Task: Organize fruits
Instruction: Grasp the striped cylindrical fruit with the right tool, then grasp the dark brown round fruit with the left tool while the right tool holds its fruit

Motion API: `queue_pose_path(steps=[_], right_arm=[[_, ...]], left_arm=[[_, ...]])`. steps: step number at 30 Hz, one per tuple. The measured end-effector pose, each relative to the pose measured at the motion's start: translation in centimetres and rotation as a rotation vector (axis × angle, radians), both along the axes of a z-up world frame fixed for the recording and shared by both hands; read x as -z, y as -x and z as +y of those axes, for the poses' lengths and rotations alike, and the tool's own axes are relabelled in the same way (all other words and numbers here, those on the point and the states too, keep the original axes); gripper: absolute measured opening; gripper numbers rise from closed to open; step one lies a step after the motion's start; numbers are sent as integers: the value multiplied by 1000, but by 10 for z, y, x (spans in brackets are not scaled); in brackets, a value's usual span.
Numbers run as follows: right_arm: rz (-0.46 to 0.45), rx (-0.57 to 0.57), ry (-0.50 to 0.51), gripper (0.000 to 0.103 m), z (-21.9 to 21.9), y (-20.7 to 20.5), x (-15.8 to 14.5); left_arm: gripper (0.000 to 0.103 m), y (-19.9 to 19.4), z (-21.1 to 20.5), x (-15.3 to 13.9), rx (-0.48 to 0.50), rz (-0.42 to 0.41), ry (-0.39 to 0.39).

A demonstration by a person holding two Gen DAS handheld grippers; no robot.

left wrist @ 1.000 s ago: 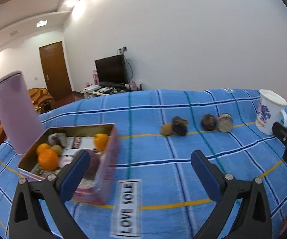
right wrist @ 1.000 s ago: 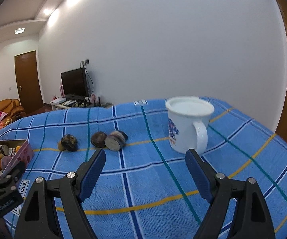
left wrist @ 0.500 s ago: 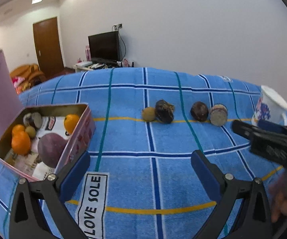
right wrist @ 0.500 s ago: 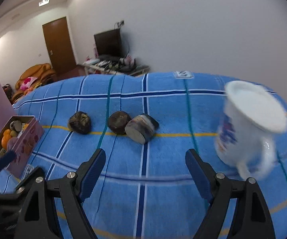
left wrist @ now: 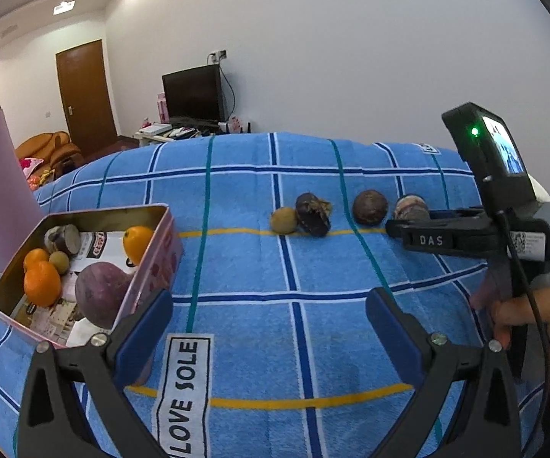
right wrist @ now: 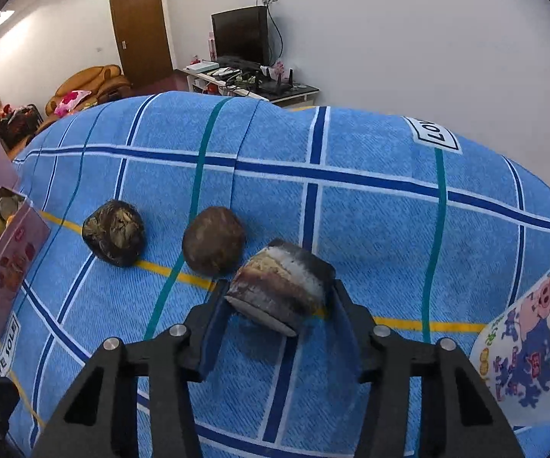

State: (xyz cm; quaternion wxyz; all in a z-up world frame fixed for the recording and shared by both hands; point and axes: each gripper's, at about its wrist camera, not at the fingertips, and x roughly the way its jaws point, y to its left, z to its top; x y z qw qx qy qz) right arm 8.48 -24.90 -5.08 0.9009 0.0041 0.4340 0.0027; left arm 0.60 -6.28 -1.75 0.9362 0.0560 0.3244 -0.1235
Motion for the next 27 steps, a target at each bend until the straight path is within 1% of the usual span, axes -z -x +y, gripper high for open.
queue_pose_path(steps=[2,4,7,10,12,13,14,15,16,18,20,22,23,24,26,27], right_arm=[[-3,-2,-3,52,1,7,-1],[-24,12,-22,52,1,19,-3],[-90,58,-79,52,-5,42,-12],[-161,99,-102,52,-9,69,-18],[-202,106,-114,52,-10,83,-22],[-232,115,-121,52,-11,90,-25],[-258,122,-116,52,-12,95,-28],[-269,123,-103,52,-12,99,-30],[-277,118,-89,52,-10,100,-32],[-280,108,-87,52,-7,97,-34],[-271,109,-113,52,-10,97,-34],[-272,116,-128,52,-13,96,-35],[-274,117,-129,52,-15,97,-36],[-278,122,-130,52,-17,98,-37],[-278,128,-144,52,-23,100,-39],[-277,128,-152,52,-24,100,-39]], left_arm=[[103,-1,1,0,3,1,8],[103,-3,3,0,0,7,20],[103,-6,8,0,0,24,47],[102,-9,12,1,-16,35,74],[97,-10,14,-1,-28,26,92],[90,-10,13,-2,-30,14,87],[85,-10,10,-5,-24,-4,70],[85,-11,4,-9,-14,-21,41],[85,-12,2,-12,-9,-25,35],[84,-22,-4,-19,9,-19,52],[76,-38,-15,-23,20,-20,55],[72,-51,-27,-23,49,-11,49],[66,-58,-34,-21,67,0,43],[64,-67,-42,-17,81,14,38],[54,-81,-52,-11,92,47,35],[52,-90,-57,-6,88,68,38]])
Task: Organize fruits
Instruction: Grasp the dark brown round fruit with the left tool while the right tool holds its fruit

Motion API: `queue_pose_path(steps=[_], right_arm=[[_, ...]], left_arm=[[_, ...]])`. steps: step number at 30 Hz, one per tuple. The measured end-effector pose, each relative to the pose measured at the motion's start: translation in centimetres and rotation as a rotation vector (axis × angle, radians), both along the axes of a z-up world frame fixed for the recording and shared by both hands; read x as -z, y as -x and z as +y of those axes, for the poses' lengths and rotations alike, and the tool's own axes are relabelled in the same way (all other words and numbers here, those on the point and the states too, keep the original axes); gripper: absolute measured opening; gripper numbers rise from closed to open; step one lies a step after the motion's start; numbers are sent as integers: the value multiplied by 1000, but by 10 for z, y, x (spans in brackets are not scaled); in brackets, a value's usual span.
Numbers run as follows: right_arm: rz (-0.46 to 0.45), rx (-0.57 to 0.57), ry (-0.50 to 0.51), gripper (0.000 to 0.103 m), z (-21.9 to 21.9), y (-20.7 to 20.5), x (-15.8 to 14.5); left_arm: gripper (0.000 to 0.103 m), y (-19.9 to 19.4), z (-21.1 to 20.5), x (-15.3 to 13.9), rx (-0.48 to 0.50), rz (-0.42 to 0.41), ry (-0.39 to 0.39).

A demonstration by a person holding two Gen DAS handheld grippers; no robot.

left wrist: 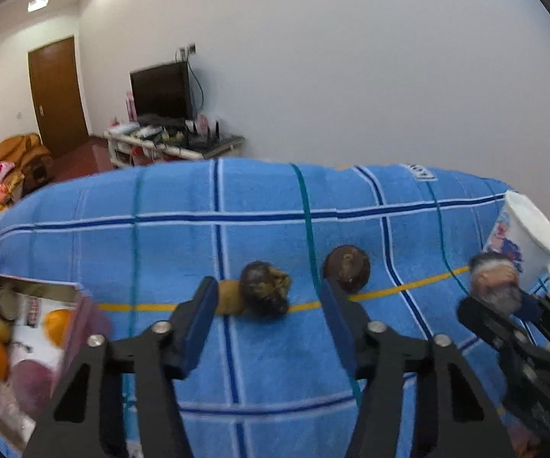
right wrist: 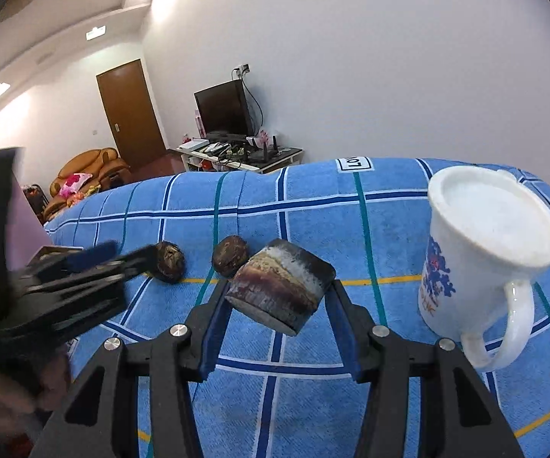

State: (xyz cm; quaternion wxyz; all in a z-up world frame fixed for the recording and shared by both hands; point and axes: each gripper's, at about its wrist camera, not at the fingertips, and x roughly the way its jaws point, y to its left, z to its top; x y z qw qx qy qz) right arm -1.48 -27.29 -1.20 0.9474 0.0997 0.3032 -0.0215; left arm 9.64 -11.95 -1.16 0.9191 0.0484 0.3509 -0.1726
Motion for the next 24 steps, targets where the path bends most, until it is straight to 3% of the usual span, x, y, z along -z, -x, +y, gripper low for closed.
queue_pose_path(steps=[7,9,11,16,20,24], right_arm=[[0,-3,-22,52,-5,-1,-2],[2,-5,-26,52,-5,-2,-2],[6,-8,-28,52,-5,-2,-2],[6,-3,-28,52,-5,-7,-2],[-4,13,-26,52,-6,-3,-2],[-45,21,-21,52,-5,3,-6]], left_arm=[[46,-29,-23,15,5,32,-38],[44,-37,-31,21,47,76,-42],[35,-46,-38,31,71,149,-66],[34,-46,-24,29,66,185,31],[34,-30,-3,15,49,98,137],[34,3,6,2,39,-8,136]])
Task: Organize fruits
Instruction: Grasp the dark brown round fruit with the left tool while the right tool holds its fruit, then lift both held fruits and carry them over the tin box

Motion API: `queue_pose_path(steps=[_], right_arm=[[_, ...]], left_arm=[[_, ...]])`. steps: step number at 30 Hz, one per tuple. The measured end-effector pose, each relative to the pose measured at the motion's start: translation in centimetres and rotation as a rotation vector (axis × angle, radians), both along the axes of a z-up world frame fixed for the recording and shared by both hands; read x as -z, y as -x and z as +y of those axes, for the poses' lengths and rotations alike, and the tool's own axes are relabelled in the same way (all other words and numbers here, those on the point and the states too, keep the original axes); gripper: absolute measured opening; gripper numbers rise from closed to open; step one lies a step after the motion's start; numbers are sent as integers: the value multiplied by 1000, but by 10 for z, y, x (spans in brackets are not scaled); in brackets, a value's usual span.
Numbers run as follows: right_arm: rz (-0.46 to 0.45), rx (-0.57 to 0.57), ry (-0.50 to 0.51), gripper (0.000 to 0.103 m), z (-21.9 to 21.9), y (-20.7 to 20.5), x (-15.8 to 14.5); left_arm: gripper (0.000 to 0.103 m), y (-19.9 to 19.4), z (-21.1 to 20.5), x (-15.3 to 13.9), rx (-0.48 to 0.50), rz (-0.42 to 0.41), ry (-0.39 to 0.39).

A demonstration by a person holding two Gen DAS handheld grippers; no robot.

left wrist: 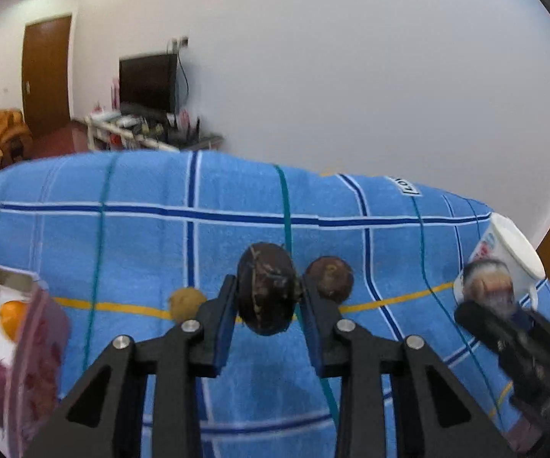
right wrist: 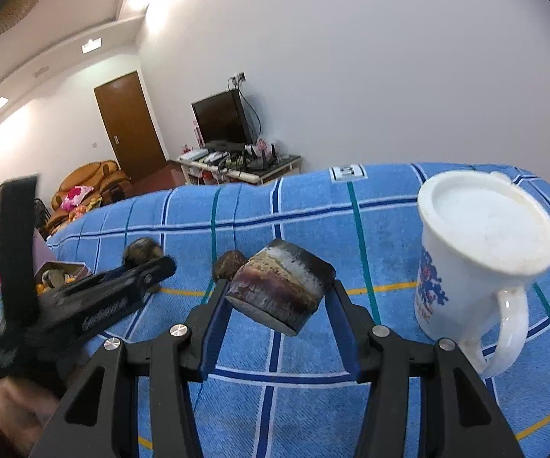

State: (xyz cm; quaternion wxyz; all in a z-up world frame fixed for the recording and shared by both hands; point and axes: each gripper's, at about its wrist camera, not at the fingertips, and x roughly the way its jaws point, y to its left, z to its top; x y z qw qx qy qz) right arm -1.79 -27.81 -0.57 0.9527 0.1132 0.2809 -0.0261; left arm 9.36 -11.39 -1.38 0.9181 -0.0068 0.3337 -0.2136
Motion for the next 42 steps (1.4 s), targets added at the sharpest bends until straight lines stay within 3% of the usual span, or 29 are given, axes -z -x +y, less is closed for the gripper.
queue_pose_path(steps=[4,10,15,20,42], right_arm=[[-40,18,32,52,2,6,-5],[-60,22,49,52,7,8,-5],[-92,3,88,52,20,14,-6],[-131,23,126,52,28,22,-10],[-154,101,180,52,52,73,-13]], left_arm=[[34,29,9,-7,-36,-61,-15],[34,68,18,-17,-107,-219,-110],[34,90,24,-22,-153,-289,-139],[34,98,35,-23,-158,-306,-134],[34,120,54,-21,-144,-296,-91]])
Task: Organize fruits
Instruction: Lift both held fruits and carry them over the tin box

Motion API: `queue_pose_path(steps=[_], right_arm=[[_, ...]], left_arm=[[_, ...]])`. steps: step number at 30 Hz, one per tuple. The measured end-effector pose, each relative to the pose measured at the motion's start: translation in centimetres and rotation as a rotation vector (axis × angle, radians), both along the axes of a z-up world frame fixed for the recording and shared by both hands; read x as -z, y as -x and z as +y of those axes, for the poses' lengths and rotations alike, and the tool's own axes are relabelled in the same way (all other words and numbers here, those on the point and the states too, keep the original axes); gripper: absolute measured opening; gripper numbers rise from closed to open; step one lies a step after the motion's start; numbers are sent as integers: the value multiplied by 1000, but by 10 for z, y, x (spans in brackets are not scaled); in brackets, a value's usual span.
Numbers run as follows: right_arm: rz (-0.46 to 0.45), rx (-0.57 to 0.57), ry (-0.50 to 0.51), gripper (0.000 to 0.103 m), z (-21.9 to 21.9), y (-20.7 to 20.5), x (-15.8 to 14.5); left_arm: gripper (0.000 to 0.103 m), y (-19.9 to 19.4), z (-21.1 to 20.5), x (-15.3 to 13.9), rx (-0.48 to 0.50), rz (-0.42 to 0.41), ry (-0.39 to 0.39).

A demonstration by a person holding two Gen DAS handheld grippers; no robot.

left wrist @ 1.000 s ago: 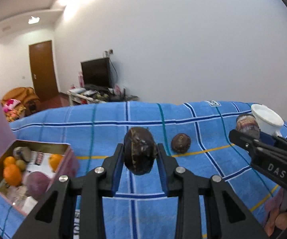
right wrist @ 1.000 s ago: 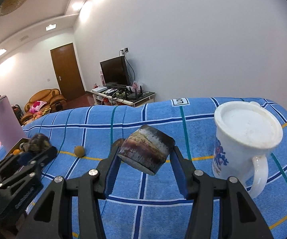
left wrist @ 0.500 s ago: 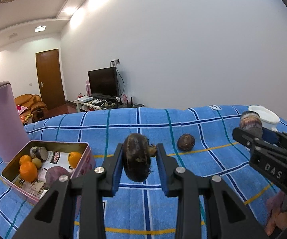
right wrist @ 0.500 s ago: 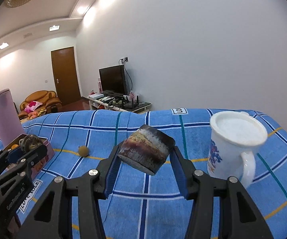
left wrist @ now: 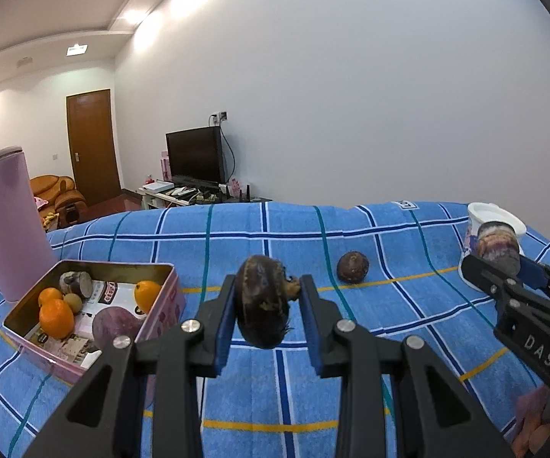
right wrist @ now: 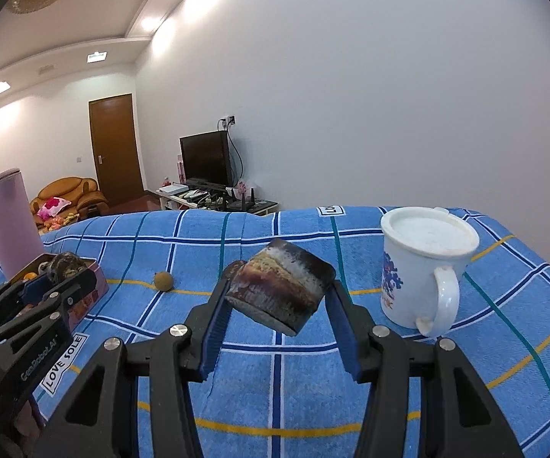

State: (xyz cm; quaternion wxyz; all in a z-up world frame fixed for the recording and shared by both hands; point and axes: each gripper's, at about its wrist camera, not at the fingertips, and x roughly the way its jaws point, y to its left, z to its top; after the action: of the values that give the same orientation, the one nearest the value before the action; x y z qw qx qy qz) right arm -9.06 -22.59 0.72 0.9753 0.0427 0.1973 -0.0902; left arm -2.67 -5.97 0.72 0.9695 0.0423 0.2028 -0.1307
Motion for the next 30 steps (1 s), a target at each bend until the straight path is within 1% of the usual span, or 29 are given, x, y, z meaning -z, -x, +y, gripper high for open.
queue_pose_path(steps=[6,15,21,26,30], right_arm=[[-10,-5,29,52,13,11,-2],[-2,-2,-1,52,18,18,-2],[3,1,22,52,28,20,-1],[4,5,18,52,34,21,-2],[14,6,19,52,38,19,-2]], left_arm=[[34,5,2,-1,6,-6,-4],[34,10,7,-1,17,-2,-2],[34,14,8,-1,23,-10,-7],[34,19,12,-2,23,-13,-11],[34,21,15,-2,33,1,-15]])
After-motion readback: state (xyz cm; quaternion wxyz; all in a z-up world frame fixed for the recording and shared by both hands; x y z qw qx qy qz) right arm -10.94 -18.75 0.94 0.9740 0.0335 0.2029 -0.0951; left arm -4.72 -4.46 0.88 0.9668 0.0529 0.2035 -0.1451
